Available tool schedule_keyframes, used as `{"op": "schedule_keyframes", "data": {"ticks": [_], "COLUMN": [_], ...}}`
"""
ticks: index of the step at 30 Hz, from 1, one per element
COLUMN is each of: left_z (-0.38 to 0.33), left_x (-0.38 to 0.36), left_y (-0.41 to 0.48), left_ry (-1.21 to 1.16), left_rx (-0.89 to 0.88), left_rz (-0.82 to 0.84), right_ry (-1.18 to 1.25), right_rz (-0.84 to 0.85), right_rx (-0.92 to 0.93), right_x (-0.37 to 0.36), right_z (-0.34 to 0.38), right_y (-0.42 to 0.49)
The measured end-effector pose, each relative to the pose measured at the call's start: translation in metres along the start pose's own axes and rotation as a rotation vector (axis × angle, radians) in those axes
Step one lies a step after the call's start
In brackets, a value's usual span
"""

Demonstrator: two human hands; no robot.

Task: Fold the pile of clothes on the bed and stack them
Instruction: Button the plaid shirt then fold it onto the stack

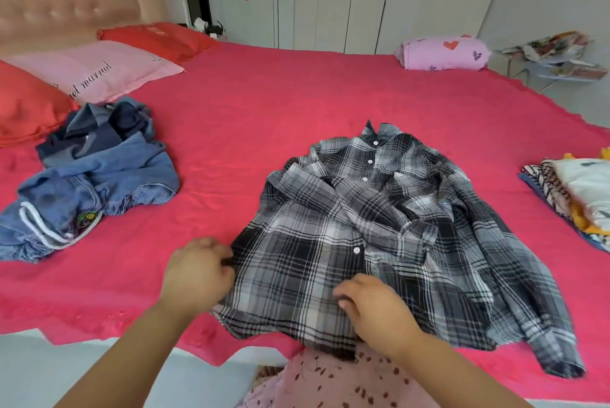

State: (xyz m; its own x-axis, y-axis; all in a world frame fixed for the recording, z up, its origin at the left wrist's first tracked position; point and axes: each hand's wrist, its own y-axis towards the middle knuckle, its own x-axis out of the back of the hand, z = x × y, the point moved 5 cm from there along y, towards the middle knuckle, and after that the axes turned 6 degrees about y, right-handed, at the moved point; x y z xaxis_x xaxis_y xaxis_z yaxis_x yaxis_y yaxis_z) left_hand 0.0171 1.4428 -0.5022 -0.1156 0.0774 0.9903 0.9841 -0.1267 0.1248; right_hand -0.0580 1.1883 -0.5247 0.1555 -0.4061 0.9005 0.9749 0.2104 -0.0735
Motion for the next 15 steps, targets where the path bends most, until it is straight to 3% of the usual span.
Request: {"op": "schedule_keyframes", "data": {"ticks": [2, 6, 12, 15], "left_z": [-0.027, -0.1, -0.141, -0.136], "left_x": [0.006, 0.004, -0.017, -0.027], "left_y": [0.013, 0.039, 0.084, 0.109], "left_ry": [-0.064, -0.125, -0.051, -0.059], "left_rx": [-0.094, -0.34, -0.349, -0.309], "left_rz": [-0.083, -0.027, 0.159, 0.207], "right_ry": [-0.044, -0.142, -0.112, -0.182], "right_rz": [-0.109, -0.169, -0.065, -0.04], "right_rx": [-0.048, -0.203, -0.466, -0.437], "right_x": [0.014, 0.035, 0.056, 0.066], "right_z": [-0.013, -0.045, -0.105, -0.119], "right_y": [0.007, 0.025, 0.038, 0.045]}}
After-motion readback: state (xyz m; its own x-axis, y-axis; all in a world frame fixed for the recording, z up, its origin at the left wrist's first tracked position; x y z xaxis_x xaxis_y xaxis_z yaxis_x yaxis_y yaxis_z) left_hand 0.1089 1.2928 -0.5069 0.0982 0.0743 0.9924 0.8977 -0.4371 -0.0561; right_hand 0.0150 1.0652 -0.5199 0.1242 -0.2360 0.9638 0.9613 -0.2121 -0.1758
